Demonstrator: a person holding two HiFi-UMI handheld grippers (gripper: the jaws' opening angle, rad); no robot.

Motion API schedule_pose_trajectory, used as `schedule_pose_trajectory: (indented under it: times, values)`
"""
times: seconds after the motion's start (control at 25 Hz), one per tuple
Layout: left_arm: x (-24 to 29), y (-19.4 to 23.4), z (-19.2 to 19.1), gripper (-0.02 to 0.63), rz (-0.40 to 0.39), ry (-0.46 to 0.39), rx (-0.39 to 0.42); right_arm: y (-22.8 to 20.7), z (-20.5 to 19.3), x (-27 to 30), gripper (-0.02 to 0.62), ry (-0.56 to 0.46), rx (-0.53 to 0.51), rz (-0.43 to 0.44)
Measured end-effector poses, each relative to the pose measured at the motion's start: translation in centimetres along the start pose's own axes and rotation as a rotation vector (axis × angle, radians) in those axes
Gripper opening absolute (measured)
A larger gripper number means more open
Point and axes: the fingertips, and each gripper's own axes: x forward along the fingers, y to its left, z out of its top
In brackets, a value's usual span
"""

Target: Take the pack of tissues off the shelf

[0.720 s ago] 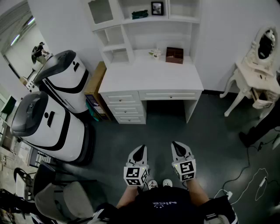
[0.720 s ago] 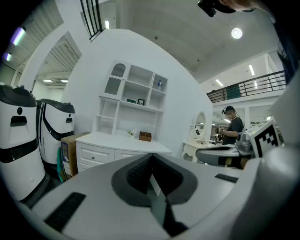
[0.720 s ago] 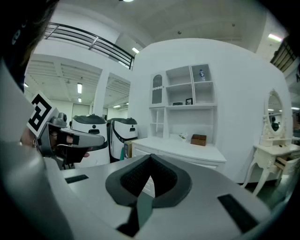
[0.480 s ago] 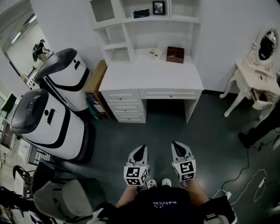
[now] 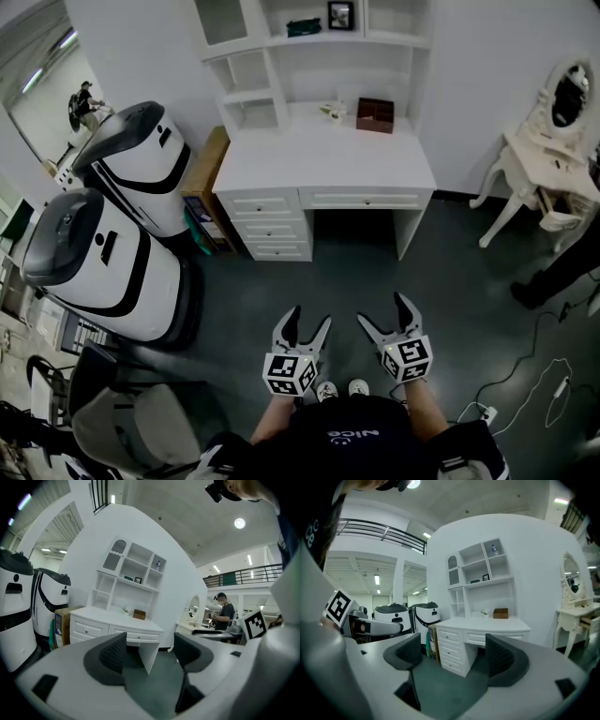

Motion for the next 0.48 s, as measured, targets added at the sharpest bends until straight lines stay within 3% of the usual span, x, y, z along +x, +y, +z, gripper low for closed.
schedule_pose_trajectory:
  times: [0.48]
  values:
    - [0.1,0.8,-1.0,0.308,-0.068,0.001,-0.011,0.3,-2.0,-0.3,0.393,0.041,-0.016,-0.088]
